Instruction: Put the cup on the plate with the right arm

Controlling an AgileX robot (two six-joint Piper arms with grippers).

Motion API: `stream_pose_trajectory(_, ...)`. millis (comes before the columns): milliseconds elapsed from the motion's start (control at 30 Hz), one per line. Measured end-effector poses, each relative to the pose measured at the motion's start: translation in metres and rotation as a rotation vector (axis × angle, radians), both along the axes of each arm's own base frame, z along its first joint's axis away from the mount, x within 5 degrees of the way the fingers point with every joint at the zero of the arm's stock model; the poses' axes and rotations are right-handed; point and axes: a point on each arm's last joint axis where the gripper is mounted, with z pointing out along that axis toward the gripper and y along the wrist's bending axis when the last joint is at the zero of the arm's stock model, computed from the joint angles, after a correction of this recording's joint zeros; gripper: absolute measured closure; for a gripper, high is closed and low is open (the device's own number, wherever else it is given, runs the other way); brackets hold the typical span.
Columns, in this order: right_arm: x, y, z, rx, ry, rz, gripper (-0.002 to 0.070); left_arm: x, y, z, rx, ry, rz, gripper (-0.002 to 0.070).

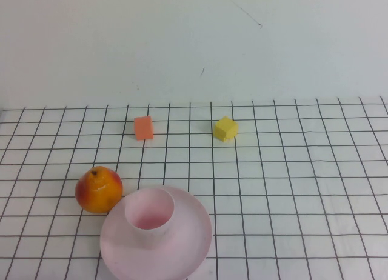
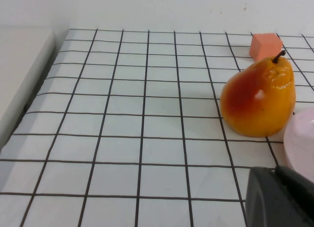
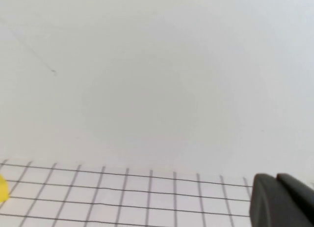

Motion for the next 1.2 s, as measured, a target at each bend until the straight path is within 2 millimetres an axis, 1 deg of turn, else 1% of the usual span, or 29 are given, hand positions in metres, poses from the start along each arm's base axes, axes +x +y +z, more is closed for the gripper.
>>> stream_pose_trajectory(67, -0.012, -0.005, -0.010, 0.003, -0.025, -0.060, 0.0678, 0.000, 0.000, 0.000, 0.000, 0.000, 0.000, 0.0678)
stream_pose_trajectory(167, -0.029, -0.008, -0.027, -0.001, -0.059, -0.116, 0.0678, 0.000, 0.000, 0.000, 0.000, 0.000, 0.000, 0.0677)
stream_pose_trajectory(300, -0.045, -0.008, -0.050, -0.006, -0.104, -0.140, 0.0678, 0.000, 0.000, 0.000, 0.000, 0.000, 0.000, 0.0678)
stream_pose_trajectory(400, -0.052, -0.007, -0.067, -0.009, -0.129, -0.143, 0.0678, 0.000, 0.000, 0.000, 0.000, 0.000, 0.000, 0.0678)
stream_pose_trajectory(500, -0.052, -0.007, -0.086, -0.006, -0.103, -0.142, 0.0678, 0.000, 0.000, 0.000, 0.000, 0.000, 0.000, 0.0678)
stream_pose_trajectory(567, -0.052, -0.006, -0.094, -0.003, -0.073, -0.139, 0.0678, 0.000, 0.000, 0.000, 0.000, 0.000, 0.000, 0.0678)
stream_pose_trajectory(900, -0.056, 0.000, -0.121, -0.015, 0.217, -0.065, 0.0678, 0.000, 0.000, 0.000, 0.000, 0.000, 0.000, 0.0678)
stream_pose_trajectory(967, -0.056, 0.001, -0.123, -0.016, 0.242, -0.058, 0.0678, 0.000, 0.000, 0.000, 0.000, 0.000, 0.000, 0.0678)
stream_pose_trajectory(1200, -0.057, 0.001, -0.123, -0.031, 0.245, -0.055, 0.0678, 0.000, 0.000, 0.000, 0.000, 0.000, 0.000, 0.0678)
